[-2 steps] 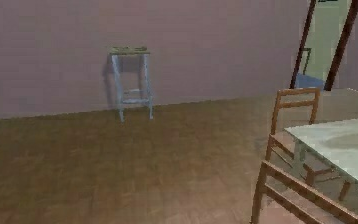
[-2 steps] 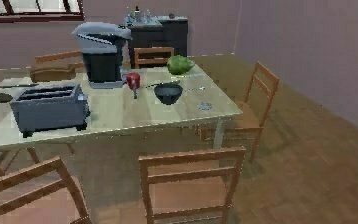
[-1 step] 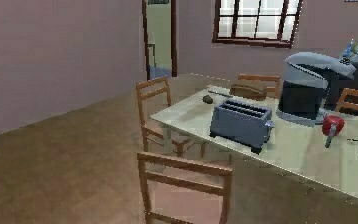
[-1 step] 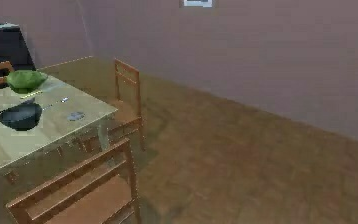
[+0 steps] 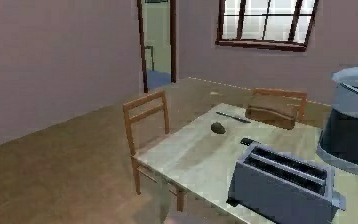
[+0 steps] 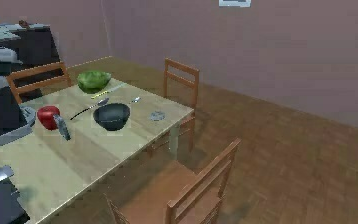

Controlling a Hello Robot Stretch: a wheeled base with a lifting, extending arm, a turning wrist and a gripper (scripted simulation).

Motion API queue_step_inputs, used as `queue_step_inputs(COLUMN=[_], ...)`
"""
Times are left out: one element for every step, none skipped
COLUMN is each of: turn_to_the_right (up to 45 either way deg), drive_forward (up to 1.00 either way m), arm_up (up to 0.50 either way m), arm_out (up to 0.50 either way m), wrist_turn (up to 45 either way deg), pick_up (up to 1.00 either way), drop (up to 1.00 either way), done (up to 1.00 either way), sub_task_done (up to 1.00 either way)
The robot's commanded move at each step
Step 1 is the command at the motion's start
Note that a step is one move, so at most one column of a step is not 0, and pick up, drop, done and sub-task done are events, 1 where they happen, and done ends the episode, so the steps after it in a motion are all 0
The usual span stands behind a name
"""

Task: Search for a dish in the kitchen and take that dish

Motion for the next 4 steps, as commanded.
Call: queue_step_inputs(turn_to_the_right=[-15.0,45.0,45.0,33.0], drive_forward=[0.00,0.00,0.00,0.00], arm_up=[0.00,0.00,0.00,0.00], arm_out=[0.00,0.00,0.00,0.00], wrist_turn=[0.0,0.0,0.0,0.0], pick_up=[0.00,0.00,0.00,0.00], drop=[0.00,0.00,0.00,0.00], done=[0.00,0.00,0.00,0.00], sub_task_done=[0.00,0.00,0.00,0.00])
